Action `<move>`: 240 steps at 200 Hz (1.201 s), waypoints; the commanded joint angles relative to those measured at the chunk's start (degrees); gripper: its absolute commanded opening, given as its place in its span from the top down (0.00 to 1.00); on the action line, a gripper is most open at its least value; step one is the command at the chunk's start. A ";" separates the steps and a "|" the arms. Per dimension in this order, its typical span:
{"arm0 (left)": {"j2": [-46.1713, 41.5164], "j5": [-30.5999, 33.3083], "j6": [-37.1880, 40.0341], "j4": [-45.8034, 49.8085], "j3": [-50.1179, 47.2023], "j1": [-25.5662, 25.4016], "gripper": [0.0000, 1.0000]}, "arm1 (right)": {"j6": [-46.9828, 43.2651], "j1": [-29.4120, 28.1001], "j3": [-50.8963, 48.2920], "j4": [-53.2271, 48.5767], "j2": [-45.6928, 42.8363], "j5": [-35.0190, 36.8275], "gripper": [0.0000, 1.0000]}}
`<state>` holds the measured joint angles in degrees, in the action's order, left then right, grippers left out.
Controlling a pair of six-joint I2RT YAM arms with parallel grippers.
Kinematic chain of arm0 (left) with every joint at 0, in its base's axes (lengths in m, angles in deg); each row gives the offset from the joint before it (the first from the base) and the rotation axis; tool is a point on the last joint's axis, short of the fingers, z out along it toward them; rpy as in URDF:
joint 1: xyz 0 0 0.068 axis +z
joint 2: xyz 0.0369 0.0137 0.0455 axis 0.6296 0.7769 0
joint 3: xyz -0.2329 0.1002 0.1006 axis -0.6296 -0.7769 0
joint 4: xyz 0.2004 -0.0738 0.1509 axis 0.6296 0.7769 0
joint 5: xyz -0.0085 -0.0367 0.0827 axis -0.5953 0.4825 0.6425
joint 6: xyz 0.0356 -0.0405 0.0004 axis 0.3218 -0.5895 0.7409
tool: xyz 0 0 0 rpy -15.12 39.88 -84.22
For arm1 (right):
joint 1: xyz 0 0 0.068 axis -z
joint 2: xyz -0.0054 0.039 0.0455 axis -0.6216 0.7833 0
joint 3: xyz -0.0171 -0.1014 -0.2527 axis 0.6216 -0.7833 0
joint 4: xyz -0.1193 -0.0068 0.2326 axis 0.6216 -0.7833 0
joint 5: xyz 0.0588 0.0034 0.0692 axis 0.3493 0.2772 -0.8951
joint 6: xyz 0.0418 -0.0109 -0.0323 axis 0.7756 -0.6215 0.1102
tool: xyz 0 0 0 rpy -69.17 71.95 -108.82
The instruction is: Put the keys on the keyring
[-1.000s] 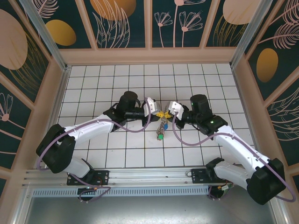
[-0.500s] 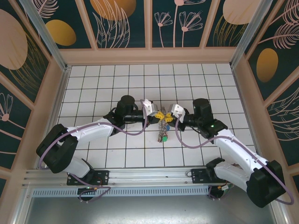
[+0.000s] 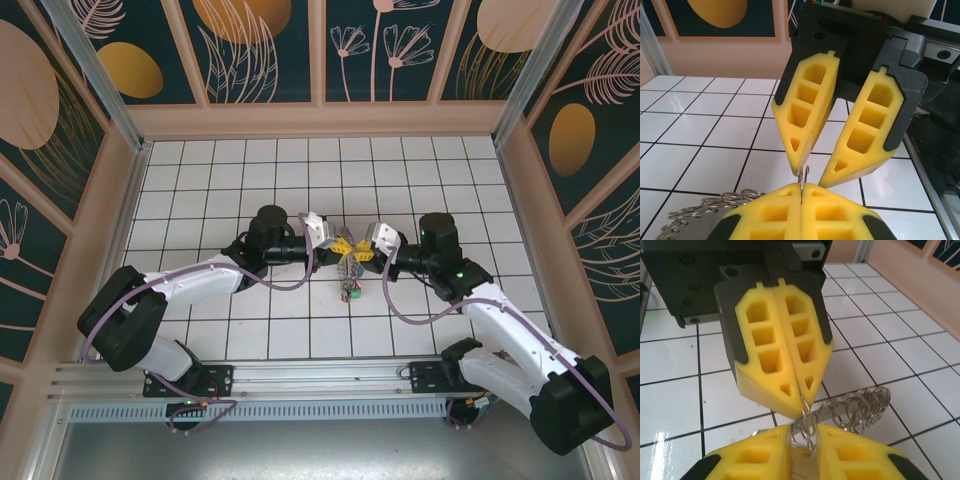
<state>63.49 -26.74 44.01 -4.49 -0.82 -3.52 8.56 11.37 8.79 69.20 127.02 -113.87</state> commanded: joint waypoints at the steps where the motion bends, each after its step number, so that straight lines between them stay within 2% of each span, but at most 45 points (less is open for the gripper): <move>1: -1.86 0.10 -0.27 -3.72 0.28 -0.14 1.00 | -1.11 0.29 0.88 -3.69 -1.79 2.90 0.79; 52: -1.69 0.73 0.03 -3.19 0.77 -0.12 1.00 | -0.56 0.35 0.78 -1.95 -5.04 2.64 0.79; 102: -1.23 0.63 0.42 -2.31 1.67 -0.16 1.00 | 0.81 0.26 1.26 1.36 -3.93 -0.50 0.79; 160: -1.40 0.80 0.82 -1.66 1.83 -0.10 1.00 | -2.01 0.26 3.31 -2.45 -1.58 -3.78 0.79; 240: -1.88 1.10 1.56 -0.53 2.22 -0.13 1.00 | -1.67 -0.16 4.37 -1.68 0.29 -3.93 0.77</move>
<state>63.46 -25.19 44.51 -3.11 -0.80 -3.52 8.12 11.34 10.65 67.54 126.72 -115.88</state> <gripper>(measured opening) 0.065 0.228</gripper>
